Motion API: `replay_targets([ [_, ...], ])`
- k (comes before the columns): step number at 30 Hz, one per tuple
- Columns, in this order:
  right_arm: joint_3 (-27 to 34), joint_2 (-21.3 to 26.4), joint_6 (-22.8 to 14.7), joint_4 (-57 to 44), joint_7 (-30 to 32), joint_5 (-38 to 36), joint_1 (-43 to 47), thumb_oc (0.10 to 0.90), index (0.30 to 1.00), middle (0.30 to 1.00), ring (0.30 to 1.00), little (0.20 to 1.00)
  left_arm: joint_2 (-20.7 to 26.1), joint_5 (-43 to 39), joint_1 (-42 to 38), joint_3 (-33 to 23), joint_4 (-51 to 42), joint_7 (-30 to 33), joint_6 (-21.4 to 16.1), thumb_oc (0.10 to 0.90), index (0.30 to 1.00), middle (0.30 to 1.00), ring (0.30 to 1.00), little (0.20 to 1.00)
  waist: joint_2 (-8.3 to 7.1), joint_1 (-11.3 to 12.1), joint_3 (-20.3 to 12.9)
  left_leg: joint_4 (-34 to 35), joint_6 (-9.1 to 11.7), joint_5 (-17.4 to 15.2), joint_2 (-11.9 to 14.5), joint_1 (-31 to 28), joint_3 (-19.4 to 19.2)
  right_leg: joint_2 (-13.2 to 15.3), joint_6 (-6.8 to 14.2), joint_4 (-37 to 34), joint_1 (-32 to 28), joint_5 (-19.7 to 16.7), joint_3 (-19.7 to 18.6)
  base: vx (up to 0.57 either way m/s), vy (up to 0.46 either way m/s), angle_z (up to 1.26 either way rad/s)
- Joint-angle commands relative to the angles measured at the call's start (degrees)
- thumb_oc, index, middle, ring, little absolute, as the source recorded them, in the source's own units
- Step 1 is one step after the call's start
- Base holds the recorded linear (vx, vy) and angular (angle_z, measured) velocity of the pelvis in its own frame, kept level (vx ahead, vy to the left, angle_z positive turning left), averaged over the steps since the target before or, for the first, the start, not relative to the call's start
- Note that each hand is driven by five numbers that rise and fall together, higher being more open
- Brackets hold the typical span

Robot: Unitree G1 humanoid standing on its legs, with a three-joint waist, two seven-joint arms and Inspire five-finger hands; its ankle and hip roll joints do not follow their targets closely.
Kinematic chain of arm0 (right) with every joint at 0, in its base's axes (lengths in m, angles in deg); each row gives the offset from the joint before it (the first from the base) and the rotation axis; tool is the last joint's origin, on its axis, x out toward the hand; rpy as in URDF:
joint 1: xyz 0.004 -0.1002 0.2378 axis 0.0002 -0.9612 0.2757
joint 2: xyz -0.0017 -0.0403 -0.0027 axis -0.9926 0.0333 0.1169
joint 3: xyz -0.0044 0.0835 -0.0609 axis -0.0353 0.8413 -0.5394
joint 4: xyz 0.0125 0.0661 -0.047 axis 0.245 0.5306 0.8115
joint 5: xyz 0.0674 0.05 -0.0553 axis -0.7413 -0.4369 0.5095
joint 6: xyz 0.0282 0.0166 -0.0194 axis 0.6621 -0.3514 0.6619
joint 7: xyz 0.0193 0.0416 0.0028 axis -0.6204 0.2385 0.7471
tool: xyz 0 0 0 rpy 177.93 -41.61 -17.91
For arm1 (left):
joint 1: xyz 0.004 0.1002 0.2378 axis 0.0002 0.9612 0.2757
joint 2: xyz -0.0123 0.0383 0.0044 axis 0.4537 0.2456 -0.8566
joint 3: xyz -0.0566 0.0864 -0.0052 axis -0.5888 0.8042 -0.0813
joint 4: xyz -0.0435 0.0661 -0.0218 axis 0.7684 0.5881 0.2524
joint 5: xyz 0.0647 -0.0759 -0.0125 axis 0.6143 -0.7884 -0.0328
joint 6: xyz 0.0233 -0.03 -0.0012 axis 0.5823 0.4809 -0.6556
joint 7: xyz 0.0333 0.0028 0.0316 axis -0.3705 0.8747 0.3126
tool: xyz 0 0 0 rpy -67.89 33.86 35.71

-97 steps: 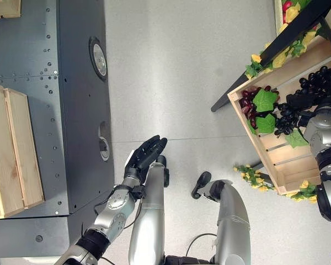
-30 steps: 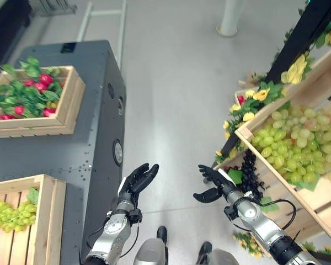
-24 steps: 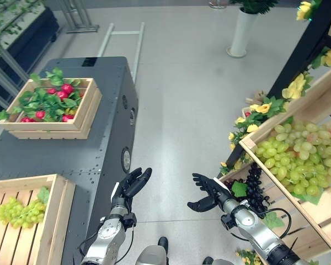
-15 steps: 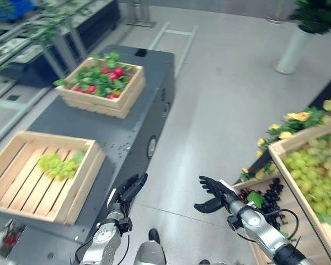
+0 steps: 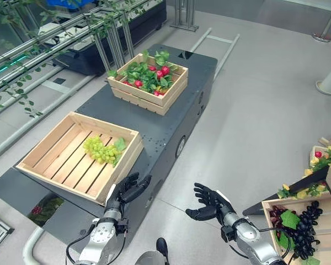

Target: Pick up the fruits from the basket on one side to the basket on the other side

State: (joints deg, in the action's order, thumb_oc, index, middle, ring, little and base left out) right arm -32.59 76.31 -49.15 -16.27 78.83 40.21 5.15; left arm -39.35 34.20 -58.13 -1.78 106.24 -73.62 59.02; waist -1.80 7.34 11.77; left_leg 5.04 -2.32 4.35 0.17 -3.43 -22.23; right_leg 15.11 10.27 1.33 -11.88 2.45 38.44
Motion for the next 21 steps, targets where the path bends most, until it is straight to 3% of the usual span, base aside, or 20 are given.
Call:
replay_targets([
  [1, 0.2, 1.4, -6.0, -4.0, 1.1, -2.0, 3.1, 0.800, 0.900, 0.900, 0.900, 0.900, 0.4, 3.6, -2.8, 1.2, -5.5, 0.2, -6.8, 0.800, 0.900, 0.900, 0.900, 0.900, 2.12, 1.2, -2.8, -0.3, 1.9, -7.1, -0.3, -2.2, 2.2, 1.9, -0.6, 0.2, 2.5, -9.0, -0.7, 0.05, 0.299, 0.15],
  [3, -0.2, 1.4, -6.0, -3.9, 0.8, -1.9, 3.6, 0.800, 0.900, 0.900, 0.900, 0.900, 1.2, 6.0, -3.3, 2.3, -5.6, -0.9, -7.2, 0.800, 0.900, 0.900, 0.900, 0.900, 2.57, 1.6, -2.3, -1.8, 0.0, -8.3, -1.7, -1.5, 4.4, 4.1, -1.0, 7.4, 4.7, -8.9, -1.9, 0.08, 0.323, 0.13],
  [4, -0.5, 1.8, -6.0, -3.8, 0.6, -2.1, 3.8, 0.800, 0.900, 0.900, 0.900, 0.900, 1.6, 8.8, -3.5, 3.7, -5.4, -1.5, -8.0, 0.800, 0.900, 0.900, 0.900, 0.900, 3.30, 1.5, -1.9, -1.9, -1.2, -8.7, -2.7, -1.8, 7.1, 5.5, -1.7, 16.2, 7.6, -8.1, -4.0, 0.14, 0.362, 0.24],
  [6, -0.9, 2.6, -5.5, -3.9, 0.3, -3.3, 3.7, 0.800, 0.900, 0.900, 0.900, 0.900, 2.4, 9.8, -3.7, 4.9, -5.5, -1.3, -7.8, 0.800, 0.900, 0.900, 0.900, 0.900, 3.70, 0.2, -1.4, -1.6, -1.8, -8.9, -3.4, -2.6, 9.6, 3.8, -2.7, 23.8, 12.0, -5.3, -8.7, 0.16, 0.187, 0.31],
  [8, -0.8, 3.2, -4.9, -4.4, 0.4, -4.2, 3.1, 0.800, 0.900, 0.900, 0.900, 0.900, 2.9, 9.6, -4.2, 5.8, -5.3, -1.4, -7.5, 0.800, 0.900, 0.900, 0.900, 0.900, 3.43, -1.2, -1.2, -1.5, -1.8, -9.0, -3.7, -3.0, 11.4, 0.5, -3.4, 23.5, 14.2, -3.4, -12.6, 0.13, -0.008, 0.24],
  [11, -0.2, 3.7, -5.4, -4.5, -0.3, -6.0, 1.3, 0.800, 0.900, 0.900, 0.900, 0.900, 3.7, 8.9, -5.3, 6.5, -6.0, -1.3, -7.0, 0.800, 0.900, 0.900, 0.900, 0.900, 2.87, -4.0, -0.8, -1.5, -1.0, -9.4, -3.3, -3.9, 12.7, -4.2, -2.8, 14.3, 17.3, -4.9, -18.7, 0.17, -0.088, 0.73],
  [13, 0.6, 3.6, -6.5, -2.9, -0.1, -7.1, 0.9, 0.800, 0.900, 0.900, 0.900, 0.900, 3.7, 9.2, -6.8, 7.6, -5.9, -1.5, -8.0, 0.800, 0.900, 0.900, 0.900, 0.900, 2.39, -5.9, -0.7, -2.1, -1.1, -9.9, -3.4, -3.0, 14.7, -7.2, -2.5, 3.7, 19.3, -7.6, -25.8, 0.15, -0.189, 0.83],
  [15, 1.9, 3.2, -7.5, -1.3, 0.9, -9.2, 0.9, 0.800, 0.900, 0.900, 0.900, 0.900, 3.5, 9.4, -8.8, 9.6, -5.9, -2.1, -9.3, 0.800, 0.900, 0.900, 0.900, 0.900, 2.04, -7.7, -0.6, -2.7, -1.8, -10.9, -4.3, -2.4, 18.2, -8.8, -1.8, -2.5, 21.4, -10.1, -33.2, 0.17, -0.231, 1.05],
  [17, 3.1, 2.4, -8.7, 0.8, 2.0, -9.2, 1.4, 0.800, 0.900, 0.900, 0.900, 0.900, 3.5, 9.5, -10.0, 10.9, -6.0, -4.4, -10.8, 0.800, 0.900, 0.900, 0.900, 0.900, 1.62, -8.5, -0.5, -4.6, -2.3, -12.4, -4.6, -1.9, 22.0, -10.0, -2.1, -0.6, 21.5, -8.7, -37.2, 0.25, -0.328, 1.43],
  [21, 2.8, 2.5, -7.6, 0.3, 1.4, -10.2, 3.1, 0.800, 0.900, 0.900, 0.900, 0.900, 2.7, 9.0, -9.2, 11.0, -6.5, -5.6, -9.6, 0.800, 0.900, 0.900, 0.900, 0.900, 0.44, -8.0, -0.9, -9.1, -0.8, -14.0, -2.7, -2.7, 21.3, -10.5, -3.8, 3.3, 18.2, -4.7, -34.3, 0.27, -0.293, 1.32],
])
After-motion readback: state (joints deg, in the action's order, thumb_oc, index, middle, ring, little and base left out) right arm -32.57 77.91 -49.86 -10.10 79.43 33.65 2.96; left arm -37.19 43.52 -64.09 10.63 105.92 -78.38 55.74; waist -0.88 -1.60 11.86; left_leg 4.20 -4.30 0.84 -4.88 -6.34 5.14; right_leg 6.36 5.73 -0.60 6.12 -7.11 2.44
